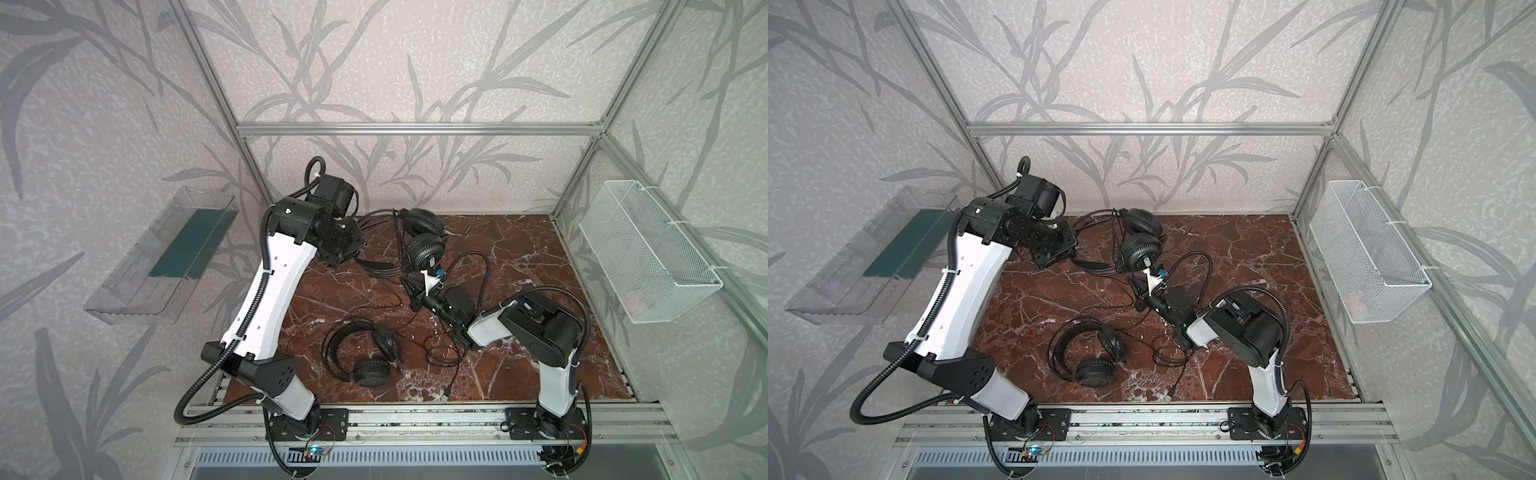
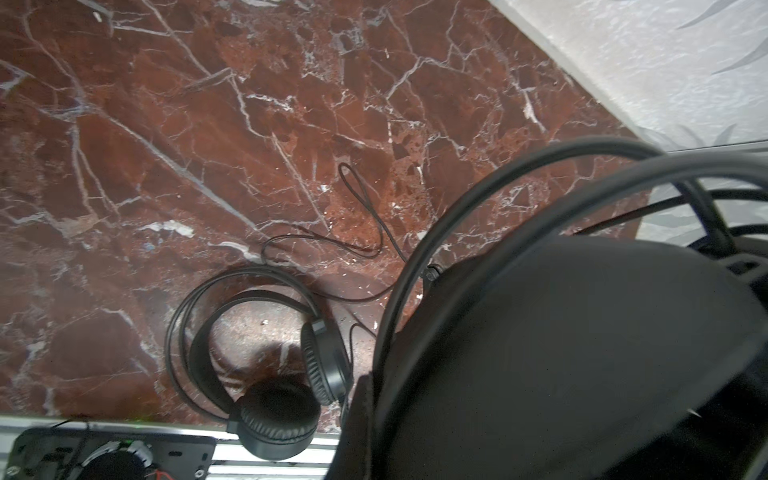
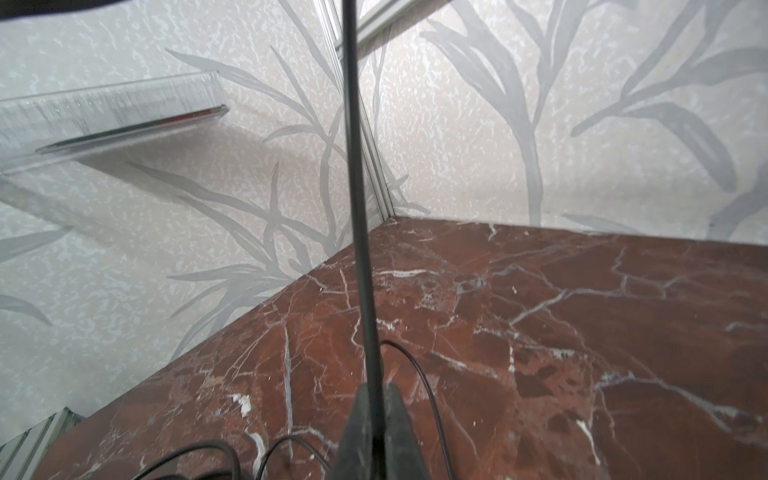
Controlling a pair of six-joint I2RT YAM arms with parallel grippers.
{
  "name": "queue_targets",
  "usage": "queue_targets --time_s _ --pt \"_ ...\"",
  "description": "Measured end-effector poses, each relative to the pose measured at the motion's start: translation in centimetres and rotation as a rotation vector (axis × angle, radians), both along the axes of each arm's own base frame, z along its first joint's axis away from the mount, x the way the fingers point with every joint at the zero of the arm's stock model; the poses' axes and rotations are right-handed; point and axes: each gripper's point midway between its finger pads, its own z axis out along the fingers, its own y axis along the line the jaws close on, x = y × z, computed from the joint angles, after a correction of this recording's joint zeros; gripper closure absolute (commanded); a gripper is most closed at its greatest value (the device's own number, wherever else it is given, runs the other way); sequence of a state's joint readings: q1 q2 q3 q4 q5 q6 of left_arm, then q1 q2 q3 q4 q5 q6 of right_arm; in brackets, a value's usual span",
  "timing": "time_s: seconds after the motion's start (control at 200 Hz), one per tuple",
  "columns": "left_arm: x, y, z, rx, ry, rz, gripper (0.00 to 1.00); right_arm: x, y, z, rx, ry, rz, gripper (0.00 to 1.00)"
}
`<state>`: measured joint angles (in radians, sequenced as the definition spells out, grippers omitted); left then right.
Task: Wrap the headphones
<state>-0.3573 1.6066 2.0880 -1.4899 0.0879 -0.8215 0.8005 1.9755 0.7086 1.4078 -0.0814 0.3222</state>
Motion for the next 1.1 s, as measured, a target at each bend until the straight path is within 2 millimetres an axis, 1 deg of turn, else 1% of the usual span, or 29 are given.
queue_targets --time_s 0.11,0.185,0.31,0.4,0.465,0.57,0.62,0.7,0.765,0.83,0.945,1.035,1.1 --pt "-0.7 1.2 -0.5 0.071 0.025 0.037 1.0 -0.4 0.2 -1.2 -0.014 0.021 0.0 0.89" --pt "-0.7 1.7 -0.5 0.088 0.027 0.068 1.0 -0.4 0.4 -2.0 -0.026 0.034 0.0 0.87" --pt "-0.1 1.8 -0.3 0.067 0.023 0.129 1.0 -0.5 0.5 -3.4 -0.052 0.063 0.001 0.83" --pt "0.1 1.6 -0.5 0.052 0.035 0.152 1.0 -0.7 0.7 -3.7 -0.06 0.067 0.007 0.79" --pt "0.1 1.2 -0.8 0.035 0.057 0.157 1.0 -0.9 0.9 -3.7 -0.063 0.063 0.011 0.74" --pt "0.1 0.4 -0.7 -0.01 0.071 0.153 1.0 -0.9 0.9 -3.7 -0.073 0.053 0.008 0.56" --pt "0.0 0.1 -0.6 -0.03 0.077 0.15 1.0 -0.8 0.8 -3.7 -0.081 0.044 0.004 0.51" --pt "-0.1 -0.3 -0.5 -0.052 0.08 0.146 1.0 -0.6 0.6 -3.7 -0.081 0.041 0.0 0.46" --pt "-0.2 -0.5 -0.4 -0.062 0.082 0.143 1.0 0.1 0.4 -3.5 -0.069 0.046 -0.004 0.43" --pt "-0.4 -0.6 -0.1 -0.072 0.074 0.143 1.0 1.4 -0.1 -3.3 -0.052 0.05 -0.016 0.4" --pt "-1.0 -0.5 0.7 -0.091 0.054 0.149 1.0 3.5 -0.5 -3.0 -0.041 0.041 -0.037 0.39" --pt "-1.4 -0.6 1.6 -0.113 0.038 0.148 1.0 4.6 0.4 -3.0 -0.046 0.028 -0.033 0.38" --pt "-1.7 -1.2 2.1 -0.132 0.03 0.137 1.0 5.3 1.1 -3.3 -0.043 0.028 -0.021 0.36"
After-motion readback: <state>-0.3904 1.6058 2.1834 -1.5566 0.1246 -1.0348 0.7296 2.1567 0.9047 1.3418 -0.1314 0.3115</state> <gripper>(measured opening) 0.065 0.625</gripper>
